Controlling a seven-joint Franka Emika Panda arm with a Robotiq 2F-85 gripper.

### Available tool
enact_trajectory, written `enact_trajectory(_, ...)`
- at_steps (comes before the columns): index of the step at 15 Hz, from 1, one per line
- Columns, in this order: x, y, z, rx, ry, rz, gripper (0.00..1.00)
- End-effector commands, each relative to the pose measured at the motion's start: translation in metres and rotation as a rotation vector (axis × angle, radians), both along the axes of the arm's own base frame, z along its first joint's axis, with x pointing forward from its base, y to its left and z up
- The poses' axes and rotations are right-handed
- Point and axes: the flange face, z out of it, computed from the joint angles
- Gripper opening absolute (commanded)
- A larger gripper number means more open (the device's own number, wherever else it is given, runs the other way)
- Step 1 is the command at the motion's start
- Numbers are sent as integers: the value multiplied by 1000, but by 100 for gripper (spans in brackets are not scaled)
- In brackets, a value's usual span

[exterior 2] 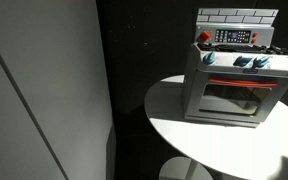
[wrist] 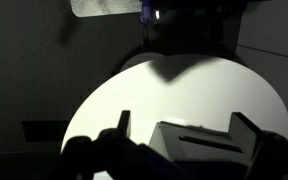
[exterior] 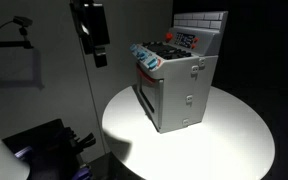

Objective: Press the top button on the right side of the stove

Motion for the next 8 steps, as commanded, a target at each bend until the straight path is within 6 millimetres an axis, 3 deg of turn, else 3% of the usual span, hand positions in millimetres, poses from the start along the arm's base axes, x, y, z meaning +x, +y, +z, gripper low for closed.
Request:
enact_trajectory(1, 0, 0, 1, 0, 1, 0, 100)
enact_trajectory(8, 4, 1, 2, -10, -7, -3, 100)
